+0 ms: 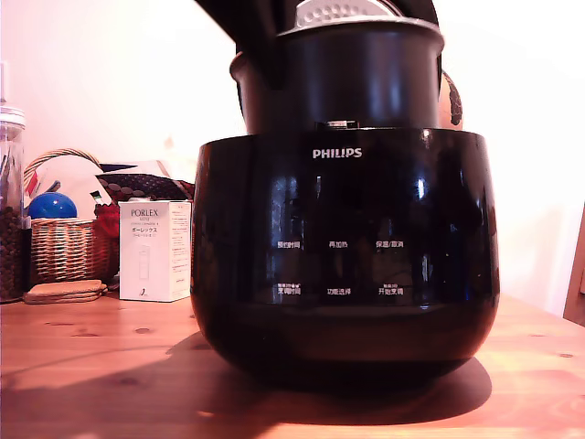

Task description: Place the pot you are holding inside the rice cooker

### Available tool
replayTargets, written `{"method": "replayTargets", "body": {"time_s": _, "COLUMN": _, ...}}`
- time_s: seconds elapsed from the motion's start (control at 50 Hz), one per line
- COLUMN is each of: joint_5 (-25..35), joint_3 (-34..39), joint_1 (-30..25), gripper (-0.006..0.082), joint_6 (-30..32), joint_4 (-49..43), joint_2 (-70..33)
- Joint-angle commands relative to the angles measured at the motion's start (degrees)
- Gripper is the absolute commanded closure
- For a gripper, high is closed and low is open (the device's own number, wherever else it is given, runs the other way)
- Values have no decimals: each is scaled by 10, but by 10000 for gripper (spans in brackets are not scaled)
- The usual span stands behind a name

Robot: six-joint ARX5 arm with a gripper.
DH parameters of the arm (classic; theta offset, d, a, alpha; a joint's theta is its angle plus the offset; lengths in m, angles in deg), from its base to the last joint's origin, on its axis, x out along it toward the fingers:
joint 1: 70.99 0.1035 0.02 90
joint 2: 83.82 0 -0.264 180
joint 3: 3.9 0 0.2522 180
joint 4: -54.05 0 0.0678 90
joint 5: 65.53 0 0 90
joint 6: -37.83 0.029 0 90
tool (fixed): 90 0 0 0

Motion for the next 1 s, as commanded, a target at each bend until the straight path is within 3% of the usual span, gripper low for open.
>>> {"method": "replayTargets", "body": {"time_s": 0.0, "joint_5": -1, "joint_3": -20, "joint_1": 4, "gripper": 791, "joint_6": 14, "joint_4": 13, "joint_2": -6}}
{"method": "replayTargets", "body": {"time_s": 0.42, "joint_5": -7, "joint_3": -20, "joint_1": 3, "gripper": 791, "joint_6": 44, "joint_4": -6, "joint_2": -28}}
{"method": "replayTargets", "body": {"time_s": 0.98, "joint_5": 38, "joint_3": -20, "joint_1": 3, "gripper": 791, "joint_6": 43, "joint_4": 0, "joint_2": -48}}
